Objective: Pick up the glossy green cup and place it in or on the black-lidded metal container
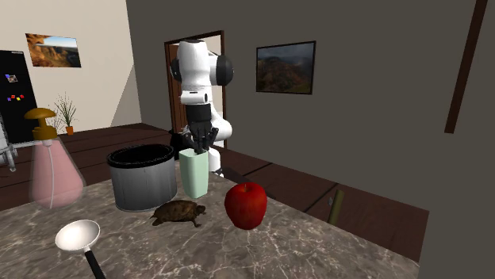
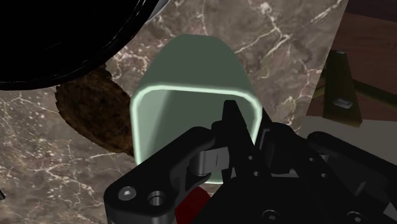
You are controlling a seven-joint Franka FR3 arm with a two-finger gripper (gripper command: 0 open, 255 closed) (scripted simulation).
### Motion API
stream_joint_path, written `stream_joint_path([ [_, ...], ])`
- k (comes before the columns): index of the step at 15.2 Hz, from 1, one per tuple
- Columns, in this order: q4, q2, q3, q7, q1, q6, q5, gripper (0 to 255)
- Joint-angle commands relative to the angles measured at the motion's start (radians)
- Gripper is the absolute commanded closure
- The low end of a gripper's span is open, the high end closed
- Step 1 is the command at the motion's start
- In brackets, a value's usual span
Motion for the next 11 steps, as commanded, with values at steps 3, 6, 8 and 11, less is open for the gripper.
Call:
stream_joint_path([
  [3, 0.0, 0.0, 0.0, 0.0, 0.0, 0.0, 0.0, 255],
  [6, 0.012, -0.001, 0.002, 0.0, 0.001, -0.013, 0.001, 255],
  [8, 0.037, -0.003, 0.005, 0.0, 0.002, -0.04, 0.003, 255],
  [11, 0.077, -0.004, 0.01, 0.0, 0.004, -0.081, 0.006, 255],
])
